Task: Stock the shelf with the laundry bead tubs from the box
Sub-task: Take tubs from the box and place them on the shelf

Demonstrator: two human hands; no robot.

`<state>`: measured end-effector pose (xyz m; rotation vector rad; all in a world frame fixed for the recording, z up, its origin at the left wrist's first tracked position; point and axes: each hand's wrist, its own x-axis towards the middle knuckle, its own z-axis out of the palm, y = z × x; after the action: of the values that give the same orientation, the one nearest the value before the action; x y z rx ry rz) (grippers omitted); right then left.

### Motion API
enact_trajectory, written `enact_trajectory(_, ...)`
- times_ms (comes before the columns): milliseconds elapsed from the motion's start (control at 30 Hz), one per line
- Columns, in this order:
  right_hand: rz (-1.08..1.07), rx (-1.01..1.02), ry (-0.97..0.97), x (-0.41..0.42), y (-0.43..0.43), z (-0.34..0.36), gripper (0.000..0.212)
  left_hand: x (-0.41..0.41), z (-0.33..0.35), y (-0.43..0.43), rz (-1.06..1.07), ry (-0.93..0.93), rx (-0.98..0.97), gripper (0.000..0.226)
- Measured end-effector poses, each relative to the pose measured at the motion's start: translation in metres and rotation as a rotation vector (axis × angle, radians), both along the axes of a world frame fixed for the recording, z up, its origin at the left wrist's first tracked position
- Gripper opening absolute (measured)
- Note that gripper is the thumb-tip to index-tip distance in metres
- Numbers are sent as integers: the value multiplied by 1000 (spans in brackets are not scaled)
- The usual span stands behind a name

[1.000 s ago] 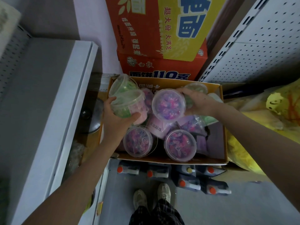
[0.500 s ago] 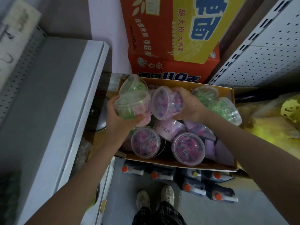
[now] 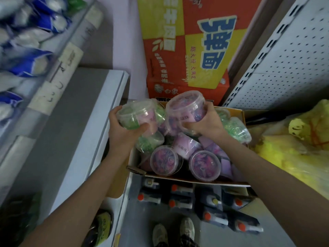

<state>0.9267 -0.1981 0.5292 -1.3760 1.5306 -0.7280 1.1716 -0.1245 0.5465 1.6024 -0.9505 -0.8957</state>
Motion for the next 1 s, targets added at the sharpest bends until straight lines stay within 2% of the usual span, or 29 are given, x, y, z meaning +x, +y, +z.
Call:
enact_trajectory(267, -105, -128, -151, 7, 27, 95, 91, 8, 85, 25, 6, -109, -170, 82)
enact_trajectory(400, -62, -224, -184, 12, 32, 146, 91, 10, 138, 41, 74, -165, -266, 81)
enact_trajectory(600, 81, -318, -282, 26, 43, 213, 82, 14, 209, 84, 215, -290, -378, 94)
enact_trajectory(733, 186, -368, -357, 34, 61, 244, 73, 10, 247, 121, 344, -394, -446, 90)
enact_trajectory(833, 296, -381, -432, 48, 76, 274, 84, 10, 275, 158, 444, -398, -482, 93)
enact_trajectory(1000, 460, -405, -496, 82, 107, 316, 79, 18, 314, 227, 571, -458, -517, 92)
